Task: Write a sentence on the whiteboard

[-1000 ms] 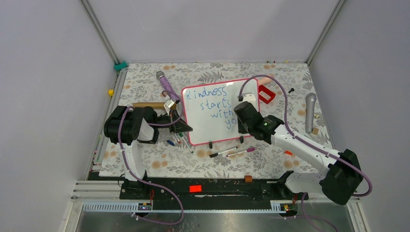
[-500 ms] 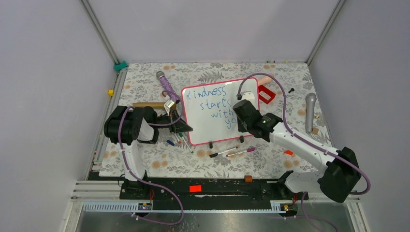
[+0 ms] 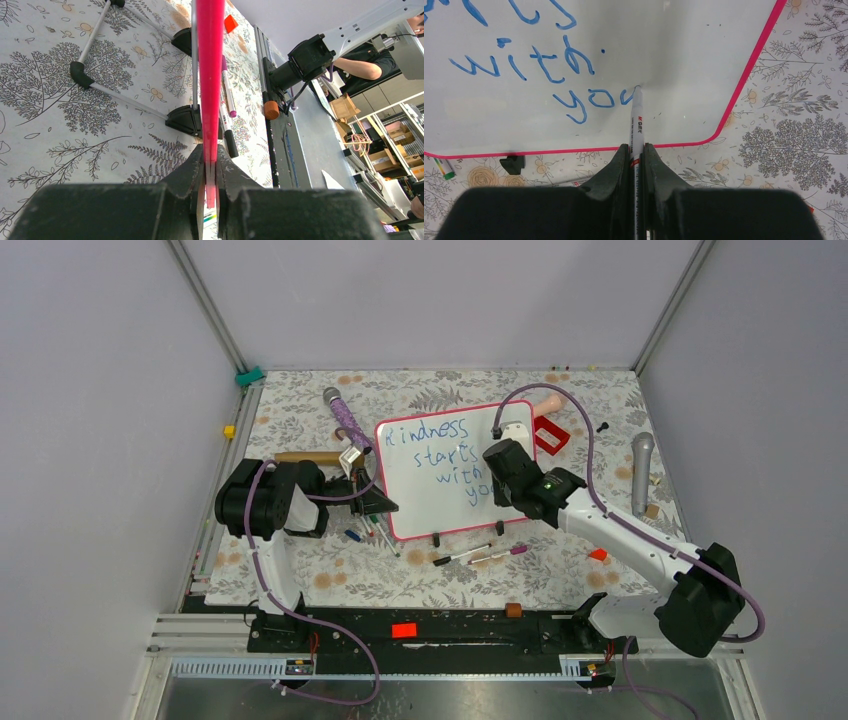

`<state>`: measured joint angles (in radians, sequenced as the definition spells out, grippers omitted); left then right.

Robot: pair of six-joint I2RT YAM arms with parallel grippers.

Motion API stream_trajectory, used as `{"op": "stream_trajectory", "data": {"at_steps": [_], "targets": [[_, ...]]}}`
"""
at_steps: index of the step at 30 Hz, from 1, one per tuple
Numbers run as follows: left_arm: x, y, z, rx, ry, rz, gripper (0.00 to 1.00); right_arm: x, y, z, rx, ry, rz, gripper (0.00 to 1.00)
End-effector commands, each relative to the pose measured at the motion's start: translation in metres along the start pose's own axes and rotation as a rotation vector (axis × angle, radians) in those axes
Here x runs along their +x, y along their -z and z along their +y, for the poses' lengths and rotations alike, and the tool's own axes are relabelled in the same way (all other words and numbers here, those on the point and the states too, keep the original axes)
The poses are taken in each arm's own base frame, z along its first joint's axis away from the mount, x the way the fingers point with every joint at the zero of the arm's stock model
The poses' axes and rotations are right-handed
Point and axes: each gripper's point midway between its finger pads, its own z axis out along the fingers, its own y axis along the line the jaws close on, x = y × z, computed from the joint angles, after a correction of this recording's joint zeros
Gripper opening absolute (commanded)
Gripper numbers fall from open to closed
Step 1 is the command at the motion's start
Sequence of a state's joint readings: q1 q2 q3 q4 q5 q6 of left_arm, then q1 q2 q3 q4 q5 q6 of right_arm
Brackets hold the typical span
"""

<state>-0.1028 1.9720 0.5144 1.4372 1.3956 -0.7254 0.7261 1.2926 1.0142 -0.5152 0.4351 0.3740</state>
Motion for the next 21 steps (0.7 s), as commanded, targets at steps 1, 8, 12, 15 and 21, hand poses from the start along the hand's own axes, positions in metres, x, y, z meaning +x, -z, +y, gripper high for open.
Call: {"op": "stream_trajectory", "data": {"at_steps": [1, 8, 12, 15, 21], "targets": [[0.003, 0.0, -0.002, 0.023, -0.064, 0.013, 0.0, -0.017, -0.004, -0.004, 0.03, -0.046, -0.055, 0.0], [0.003, 0.0, -0.002, 0.024, -0.064, 0.014, 0.0, 0.006, -0.009, -0.005, 0.022, -0.07, -0.007, 0.0], [0.003, 0.0, -0.002, 0.023, -0.063, 0.014, 0.0, 0.02, -0.011, -0.005, 0.014, -0.084, 0.025, 0.0], [0.003, 0.0, -0.002, 0.024, -0.064, 0.014, 0.0, 0.024, -0.01, -0.008, 0.023, -0.084, 0.032, 0.0], [0.003, 0.001, -0.002, 0.023, -0.063, 0.014, 0.0, 0.015, -0.003, -0.013, 0.037, -0.072, 0.01, 0.0]]}}
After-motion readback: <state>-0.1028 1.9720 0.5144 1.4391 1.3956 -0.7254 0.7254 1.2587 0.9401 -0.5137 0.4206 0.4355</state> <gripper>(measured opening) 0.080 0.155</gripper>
